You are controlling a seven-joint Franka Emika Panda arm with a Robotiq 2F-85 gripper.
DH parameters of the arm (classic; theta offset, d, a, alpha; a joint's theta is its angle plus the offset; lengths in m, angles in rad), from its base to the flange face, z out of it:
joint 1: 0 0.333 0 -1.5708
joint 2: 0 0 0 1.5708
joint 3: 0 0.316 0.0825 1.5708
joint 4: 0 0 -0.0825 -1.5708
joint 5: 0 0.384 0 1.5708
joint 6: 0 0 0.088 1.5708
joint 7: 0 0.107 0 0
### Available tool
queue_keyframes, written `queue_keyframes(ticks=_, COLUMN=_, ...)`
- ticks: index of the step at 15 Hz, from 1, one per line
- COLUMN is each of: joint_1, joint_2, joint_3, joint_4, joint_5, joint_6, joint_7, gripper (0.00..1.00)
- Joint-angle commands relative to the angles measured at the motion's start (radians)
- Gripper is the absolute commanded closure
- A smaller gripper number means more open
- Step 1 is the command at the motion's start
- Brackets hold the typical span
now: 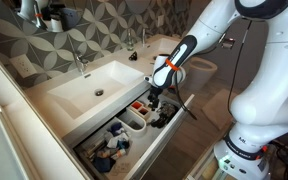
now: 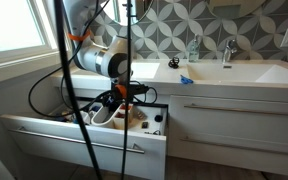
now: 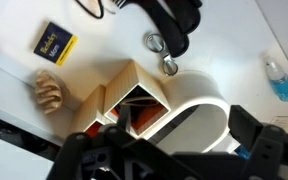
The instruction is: Pick up the black hair band on the right side of the open drawer and put it in the first white and orange container in the open drawer from the front of the drawer
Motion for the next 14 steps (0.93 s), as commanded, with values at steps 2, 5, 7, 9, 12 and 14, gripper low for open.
queue_keyframes(ticks=2, joint_1=0.103, joint_2=-0.251, joint_3=-0.091, joint_4=-0.119, joint_5=0.214, joint_6=-0.047, joint_7=0.084, gripper=0.0)
queue_keyframes(ticks=5, joint_1=0.228, joint_2=-0.369, joint_3=-0.236, joint_4=-0.164, joint_5=0.33, joint_6=-0.083, joint_7=0.128, gripper=0.0)
queue_keyframes(ticks=7, joint_1=0.318, joint_2=-0.436, joint_3=-0.355, joint_4=-0.192, joint_5=0.33, joint_6=-0.12, joint_7=0.209, gripper=0.0)
queue_keyframes(ticks=9, joint_1=0.388, joint_2=-0.497, joint_3=-0.461, joint_4=-0.224, joint_5=0.232, joint_6=-0.152, joint_7=0.359, gripper=0.0)
queue_keyframes(ticks=12, joint_1=0.453, joint_2=-0.551, joint_3=-0.563, joint_4=-0.237, joint_5=0.122, joint_6=-0.232, joint_7=0.435, gripper=0.0)
queue_keyframes(ticks=14, joint_1=0.494, joint_2=-0.506, joint_3=-0.607, joint_4=-0.213, joint_5=0.133, joint_6=-0.205, joint_7=0.419, gripper=0.0)
